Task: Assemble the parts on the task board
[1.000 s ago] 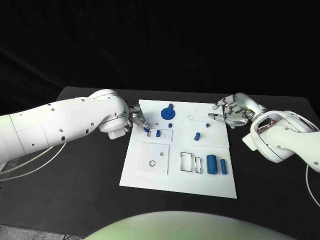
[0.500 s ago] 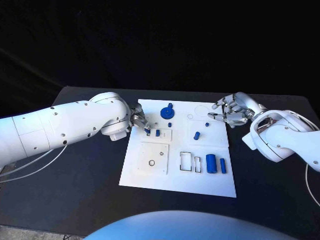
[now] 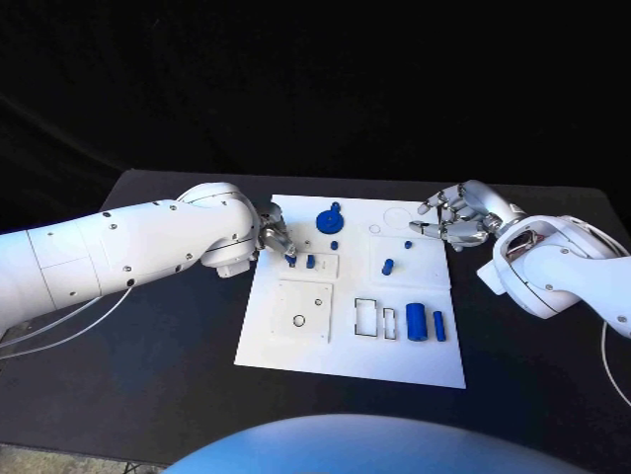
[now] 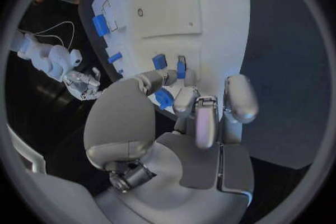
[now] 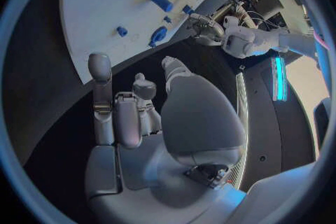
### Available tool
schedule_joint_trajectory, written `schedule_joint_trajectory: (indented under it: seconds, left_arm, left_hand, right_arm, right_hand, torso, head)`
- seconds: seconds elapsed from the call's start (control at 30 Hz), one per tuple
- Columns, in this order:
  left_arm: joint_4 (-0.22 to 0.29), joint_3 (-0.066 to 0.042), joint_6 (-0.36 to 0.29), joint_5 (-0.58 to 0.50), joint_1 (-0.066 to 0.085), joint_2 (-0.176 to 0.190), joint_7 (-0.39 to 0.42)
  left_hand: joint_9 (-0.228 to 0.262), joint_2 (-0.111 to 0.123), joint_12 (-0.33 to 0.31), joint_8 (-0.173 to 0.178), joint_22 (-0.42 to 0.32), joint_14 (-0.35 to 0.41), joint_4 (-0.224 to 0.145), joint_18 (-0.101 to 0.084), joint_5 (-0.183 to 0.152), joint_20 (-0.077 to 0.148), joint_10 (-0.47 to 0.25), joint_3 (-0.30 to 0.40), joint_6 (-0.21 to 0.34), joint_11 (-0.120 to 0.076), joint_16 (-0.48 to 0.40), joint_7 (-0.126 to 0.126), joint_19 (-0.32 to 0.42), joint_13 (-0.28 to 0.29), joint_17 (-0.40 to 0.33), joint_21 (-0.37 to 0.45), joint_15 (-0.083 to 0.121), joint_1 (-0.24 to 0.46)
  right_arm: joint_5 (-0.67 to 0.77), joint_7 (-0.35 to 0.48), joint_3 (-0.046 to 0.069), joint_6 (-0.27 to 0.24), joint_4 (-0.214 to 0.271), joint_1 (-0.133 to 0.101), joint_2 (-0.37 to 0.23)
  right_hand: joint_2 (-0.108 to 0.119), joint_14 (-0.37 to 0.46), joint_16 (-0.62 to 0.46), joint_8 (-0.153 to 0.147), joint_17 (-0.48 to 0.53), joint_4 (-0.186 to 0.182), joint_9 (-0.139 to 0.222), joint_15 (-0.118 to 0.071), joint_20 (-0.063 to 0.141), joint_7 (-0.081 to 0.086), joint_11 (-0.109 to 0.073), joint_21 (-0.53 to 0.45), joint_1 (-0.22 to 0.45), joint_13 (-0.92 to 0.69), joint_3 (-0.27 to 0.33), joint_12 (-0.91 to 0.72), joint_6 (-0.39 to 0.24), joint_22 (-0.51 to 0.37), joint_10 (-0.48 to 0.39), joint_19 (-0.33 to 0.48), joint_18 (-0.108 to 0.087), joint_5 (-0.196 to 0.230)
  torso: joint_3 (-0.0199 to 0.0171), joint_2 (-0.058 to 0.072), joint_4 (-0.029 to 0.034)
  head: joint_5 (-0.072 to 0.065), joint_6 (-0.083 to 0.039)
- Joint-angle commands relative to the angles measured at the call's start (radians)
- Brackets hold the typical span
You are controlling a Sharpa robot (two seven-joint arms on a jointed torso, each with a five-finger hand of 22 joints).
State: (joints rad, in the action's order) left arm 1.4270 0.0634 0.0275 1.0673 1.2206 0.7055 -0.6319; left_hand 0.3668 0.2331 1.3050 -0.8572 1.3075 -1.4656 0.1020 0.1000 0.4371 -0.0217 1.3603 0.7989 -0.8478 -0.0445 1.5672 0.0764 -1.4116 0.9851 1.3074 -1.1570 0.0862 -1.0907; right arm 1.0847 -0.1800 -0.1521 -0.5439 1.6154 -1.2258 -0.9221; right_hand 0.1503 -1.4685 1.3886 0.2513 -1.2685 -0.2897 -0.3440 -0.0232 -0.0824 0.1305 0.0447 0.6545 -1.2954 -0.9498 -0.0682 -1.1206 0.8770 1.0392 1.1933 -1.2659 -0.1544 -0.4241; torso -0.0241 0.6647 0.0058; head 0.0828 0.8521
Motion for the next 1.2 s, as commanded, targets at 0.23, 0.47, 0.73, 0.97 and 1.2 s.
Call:
schedule_joint_trajectory:
  seconds: [0.23, 0.47, 0.73, 0.97, 1.2]
  left_arm:
    - [0.008, 0.003, 0.057, 0.032, -0.002, -0.001, -0.018]
    - [0.010, 0.003, 0.068, 0.037, -0.003, 0.000, -0.022]
    - [0.013, 0.003, 0.074, 0.041, -0.003, 0.000, -0.022]
    - [0.013, 0.003, 0.072, 0.044, -0.004, -0.002, -0.020]
    - [0.011, 0.003, 0.082, 0.029, -0.003, -0.008, -0.019]
  left_hand:
    - [0.194, -0.006, 0.003, -0.007, 0.152, -0.105, -0.142, -0.015, 0.010, 0.005, 0.010, 0.149, -0.057, 0.000, 0.004, -0.049, -0.003, 0.002, 0.263, -0.006, 0.009, 0.004]
    - [0.197, -0.005, 0.003, -0.008, 0.152, -0.105, -0.145, -0.015, 0.019, 0.006, 0.011, 0.151, -0.059, 0.000, 0.004, -0.049, -0.003, 0.003, 0.263, -0.007, 0.010, 0.007]
    - [0.198, -0.004, 0.003, -0.009, 0.152, -0.105, -0.146, -0.015, 0.023, 0.006, 0.013, 0.152, -0.061, 0.000, 0.004, -0.050, -0.003, 0.005, 0.263, -0.009, 0.010, 0.008]
    - [0.199, -0.003, 0.003, -0.010, 0.152, -0.105, -0.147, -0.015, 0.024, 0.006, 0.013, 0.152, -0.062, 0.000, 0.004, -0.050, -0.003, 0.006, 0.263, -0.009, 0.010, 0.008]
    - [0.207, -0.002, -0.001, -0.016, 0.152, -0.105, -0.137, -0.015, 0.003, 0.006, 0.016, 0.143, -0.067, -0.001, 0.004, -0.052, -0.002, 0.002, 0.263, -0.010, 0.010, 0.027]
  right_arm:
    - [0.010, 0.008, 0.000, 0.008, 0.001, 0.001, 0.000]
    - [0.010, 0.008, 0.000, 0.009, 0.000, 0.001, 0.001]
    - [0.010, 0.008, 0.000, 0.008, 0.000, 0.001, 0.001]
    - [0.010, 0.008, 0.000, 0.008, 0.000, 0.001, 0.001]
    - [0.010, 0.008, 0.000, 0.007, 0.000, 0.001, 0.001]
  right_hand:
    - [0.003, -0.023, -0.005, 0.002, 0.001, -0.001, -0.001, -0.002, 0.002, -0.001, 0.002, -0.004, -0.008, 0.001, -0.006, 0.002, -0.005, -0.001, -0.007, -0.004, -0.009, -0.004]
    - [0.003, -0.023, -0.005, 0.002, 0.001, -0.001, -0.001, -0.002, 0.002, -0.001, 0.002, -0.004, -0.008, 0.001, -0.006, 0.002, -0.005, -0.001, -0.007, -0.004, -0.009, -0.004]
    - [0.003, -0.023, -0.005, 0.002, 0.001, -0.001, -0.001, -0.002, 0.002, -0.001, 0.002, -0.004, -0.008, 0.001, -0.006, 0.002, -0.005, -0.001, -0.007, -0.004, -0.009, -0.004]
    - [0.003, -0.023, -0.005, 0.002, 0.001, -0.001, -0.001, -0.002, 0.002, -0.001, 0.002, -0.004, -0.008, 0.001, -0.006, 0.002, -0.005, -0.001, -0.007, -0.004, -0.009, -0.004]
    - [0.003, -0.023, -0.005, 0.002, 0.001, -0.001, -0.001, -0.002, 0.002, -0.001, 0.002, -0.004, -0.008, 0.001, -0.006, 0.002, -0.005, -0.001, -0.007, -0.004, -0.009, -0.004]
  torso:
    - [0.0008, 0.000, 0.0007]
    - [0.0004, 0.000, 0.0005]
    - [0.0000, 0.000, 0.0003]
    - [-0.0003, 0.000, 0.0003]
    - [-0.0007, 0.000, -0.0002]
  head:
    - [-0.001, 0.003]
    - [0.000, 0.004]
    - [0.000, 0.003]
    - [0.000, 0.002]
    - [-0.001, 0.005]
